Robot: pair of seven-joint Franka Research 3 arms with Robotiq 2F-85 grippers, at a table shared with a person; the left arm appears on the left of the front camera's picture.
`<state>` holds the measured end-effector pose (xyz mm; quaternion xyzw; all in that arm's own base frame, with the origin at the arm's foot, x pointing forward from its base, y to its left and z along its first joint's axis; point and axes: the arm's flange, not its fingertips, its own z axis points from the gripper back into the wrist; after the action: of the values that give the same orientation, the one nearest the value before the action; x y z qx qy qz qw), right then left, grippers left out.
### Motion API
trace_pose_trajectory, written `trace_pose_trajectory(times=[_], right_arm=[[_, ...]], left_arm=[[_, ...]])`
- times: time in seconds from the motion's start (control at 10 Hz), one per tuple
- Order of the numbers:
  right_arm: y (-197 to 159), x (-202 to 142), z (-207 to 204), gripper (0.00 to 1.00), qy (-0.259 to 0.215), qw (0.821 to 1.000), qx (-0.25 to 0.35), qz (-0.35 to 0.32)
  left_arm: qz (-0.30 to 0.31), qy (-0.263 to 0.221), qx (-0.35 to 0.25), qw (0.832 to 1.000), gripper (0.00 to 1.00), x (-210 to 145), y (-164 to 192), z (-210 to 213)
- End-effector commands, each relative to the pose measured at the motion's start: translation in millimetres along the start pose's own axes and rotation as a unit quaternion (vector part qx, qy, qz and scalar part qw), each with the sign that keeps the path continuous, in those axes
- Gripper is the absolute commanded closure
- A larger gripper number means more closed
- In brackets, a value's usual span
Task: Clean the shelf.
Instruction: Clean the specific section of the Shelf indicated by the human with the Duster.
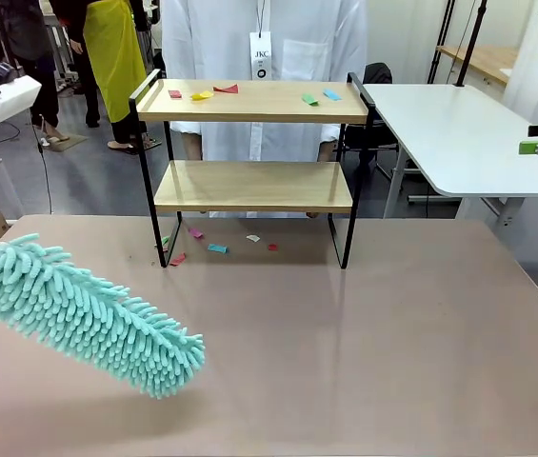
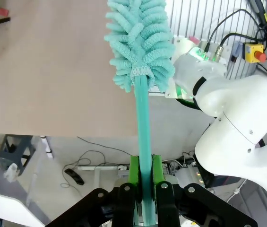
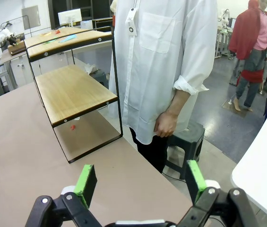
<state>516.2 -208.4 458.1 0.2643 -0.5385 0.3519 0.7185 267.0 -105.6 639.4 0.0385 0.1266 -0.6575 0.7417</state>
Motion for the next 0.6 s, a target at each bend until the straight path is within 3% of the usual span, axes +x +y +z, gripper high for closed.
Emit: trace_pose_trajectory(times=[0.0,0.5], right_arm=[[1.0,2.3,-0.2,0.0,0.0,1.0,0.0,0.002],[1.0,2.3,-0.2,0.0,0.0,1.0,0.0,0.002]], left_arm=[[-0.003,-0.01,-0.006,1.0,0.87,-1.3,-1.4,-2.6],[-0.003,-0.01,-0.006,1.0,0.87,-1.3,-1.4,-2.6]])
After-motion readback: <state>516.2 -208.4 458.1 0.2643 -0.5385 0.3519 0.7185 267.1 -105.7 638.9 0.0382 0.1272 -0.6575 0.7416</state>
